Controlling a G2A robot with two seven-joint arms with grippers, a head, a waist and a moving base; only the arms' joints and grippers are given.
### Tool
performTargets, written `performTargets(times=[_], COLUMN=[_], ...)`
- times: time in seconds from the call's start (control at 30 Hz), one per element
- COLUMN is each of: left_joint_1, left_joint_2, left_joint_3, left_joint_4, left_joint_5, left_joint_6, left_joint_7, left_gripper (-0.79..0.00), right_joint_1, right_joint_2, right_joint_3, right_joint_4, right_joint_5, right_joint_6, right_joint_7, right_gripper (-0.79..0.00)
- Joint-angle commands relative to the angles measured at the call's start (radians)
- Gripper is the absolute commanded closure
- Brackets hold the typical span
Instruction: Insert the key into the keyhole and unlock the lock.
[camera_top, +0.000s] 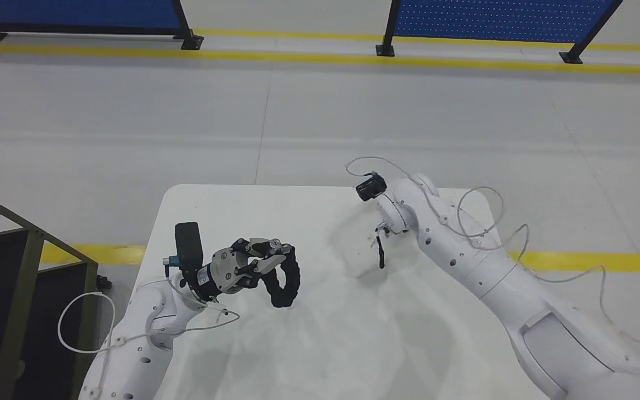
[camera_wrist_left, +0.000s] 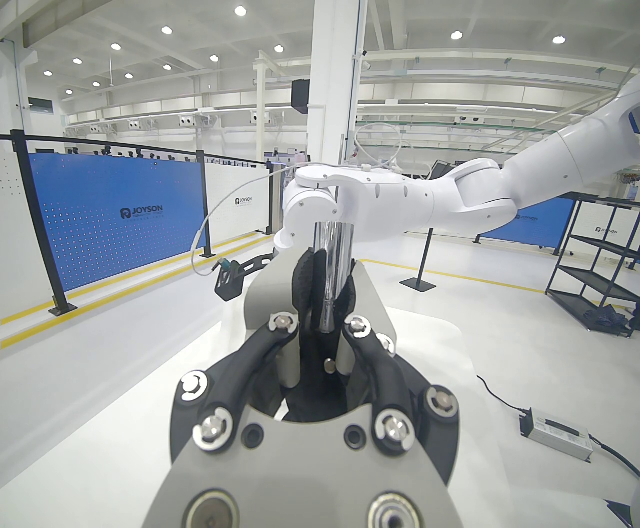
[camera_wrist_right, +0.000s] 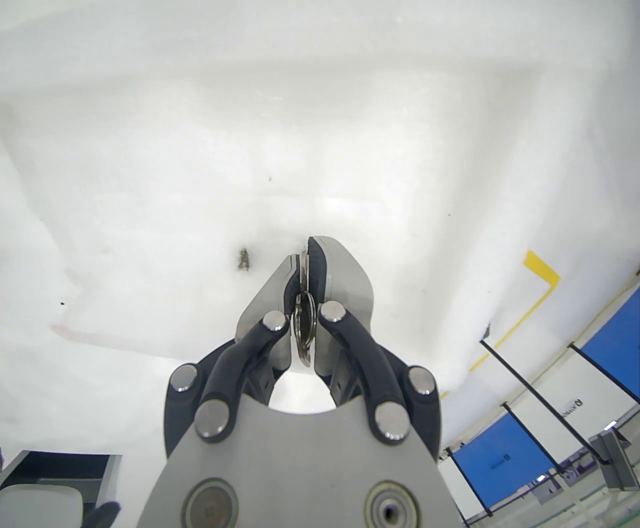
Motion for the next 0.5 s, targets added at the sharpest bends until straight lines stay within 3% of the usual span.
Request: performTargets(times=[0.0, 0.2, 0.47], left_joint_1=[0.0, 0.0, 0.0], left_joint_2=[0.0, 0.0, 0.0], left_joint_3=[0.0, 0.0, 0.0], left_joint_4=[0.0, 0.0, 0.0], left_joint_5=[0.0, 0.0, 0.0], left_joint_6=[0.0, 0.0, 0.0], left_joint_7=[0.0, 0.0, 0.0], left_gripper=[0.0, 0.0, 0.0], right_joint_1=[0.0, -0.013, -0.026], right_joint_2=[-0.002, -0.016, -0.035], right_joint_3=[-0.009, -0.034, 0.112], right_joint_4=[-0.003, 0.014, 0.091], right_joint_5=[-0.028, -0.048, 0.323], right_joint_6=[-0.022, -0.101, 0.113], right_joint_7=[0.023, 0.101, 0.129], right_gripper=[0.0, 0.0, 0.0])
